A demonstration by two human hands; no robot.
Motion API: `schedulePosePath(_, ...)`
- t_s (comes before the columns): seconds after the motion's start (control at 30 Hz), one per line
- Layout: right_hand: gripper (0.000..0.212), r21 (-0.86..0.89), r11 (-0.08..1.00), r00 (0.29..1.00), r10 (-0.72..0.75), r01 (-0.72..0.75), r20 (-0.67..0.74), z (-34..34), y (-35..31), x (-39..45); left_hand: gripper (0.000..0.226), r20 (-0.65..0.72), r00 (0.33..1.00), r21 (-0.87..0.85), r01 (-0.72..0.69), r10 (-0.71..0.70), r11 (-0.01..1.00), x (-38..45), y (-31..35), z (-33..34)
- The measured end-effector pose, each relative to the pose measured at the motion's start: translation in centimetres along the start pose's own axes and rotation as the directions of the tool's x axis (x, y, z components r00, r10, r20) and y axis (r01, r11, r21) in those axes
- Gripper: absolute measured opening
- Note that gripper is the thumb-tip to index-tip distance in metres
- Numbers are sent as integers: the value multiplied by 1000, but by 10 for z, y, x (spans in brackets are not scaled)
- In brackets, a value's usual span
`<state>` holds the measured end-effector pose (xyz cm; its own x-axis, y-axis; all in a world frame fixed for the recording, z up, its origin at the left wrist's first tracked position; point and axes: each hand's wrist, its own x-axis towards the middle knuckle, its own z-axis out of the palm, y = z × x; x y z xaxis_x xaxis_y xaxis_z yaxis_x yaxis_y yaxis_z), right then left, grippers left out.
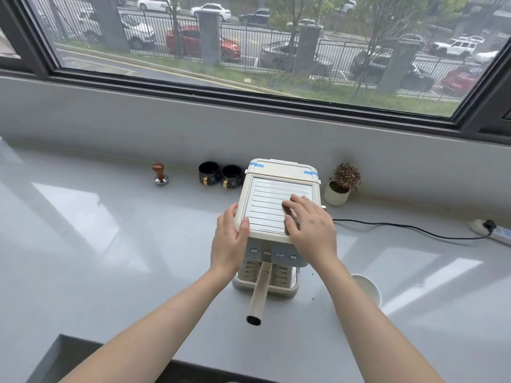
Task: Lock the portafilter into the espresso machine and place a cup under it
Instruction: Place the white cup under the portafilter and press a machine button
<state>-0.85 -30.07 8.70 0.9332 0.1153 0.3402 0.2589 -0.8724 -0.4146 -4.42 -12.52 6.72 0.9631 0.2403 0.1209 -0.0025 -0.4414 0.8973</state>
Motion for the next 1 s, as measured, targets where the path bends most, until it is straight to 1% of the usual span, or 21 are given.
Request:
schedulePosePath(0.1,40,189,982,996,-6,23,-89,2,14,-16,57,-4,1000,-30,16,-16,999,3,-2,1)
schedulePosePath(0.2,40,353,934,989,2,51,-150,4,30,-38,57,20,1000,-45,-5,6,999,3,-3,1)
schedulePosePath(0.3,34,350,932,976,-15,93,-219,5,40,-57,52,26,1000,-75,1,1,997,4,-4,2)
schedulePosePath(0.4,30,326,942,971,-3,83,-237,1,43,-64,52,33,999,-91,22,-20,996,4,-4,2)
schedulePosePath(0.47,32,309,951,965,57,26,-258,5,53,-71,52,40,999,-96,34,-31,995,4,-4,1)
schedulePosePath(0.5,34,294,955,955,118,-35,-270,9,61,-75,52,41,999,-97,38,-34,995,4,-4,1)
schedulePosePath(0.53,35,258,959,941,191,-118,-278,15,70,-81,52,40,999,-98,40,-36,994,4,-4,1)
schedulePosePath(0.6,35,113,950,915,310,-290,-259,28,94,-96,52,35,999,-104,39,-36,994,4,-5,1)
schedulePosePath(0.67,29,-22,891,867,437,-454,-238,38,116,-113,52,30,999,-113,44,-40,993,4,-5,2)
schedulePosePath(0.73,28,-61,809,794,554,-584,-251,40,135,-129,52,29,999,-119,47,-44,992,4,-6,3)
schedulePosePath(0.8,32,-34,717,701,669,-696,-248,38,149,-143,52,21,999,-120,44,-42,992,4,-6,4)
schedulePosePath(0.87,38,-1,622,610,767,-783,-200,36,160,-152,53,14,999,-128,35,-33,991,4,-7,4)
schedulePosePath(0.93,43,48,527,519,847,-849,-118,36,170,-159,53,12,1000,-135,24,-23,991,4,-6,5)
schedulePosePath(1.0,41,115,457,460,888,-882,-5,36,178,-165,53,10,1000,-142,23,-22,990,4,-6,5)
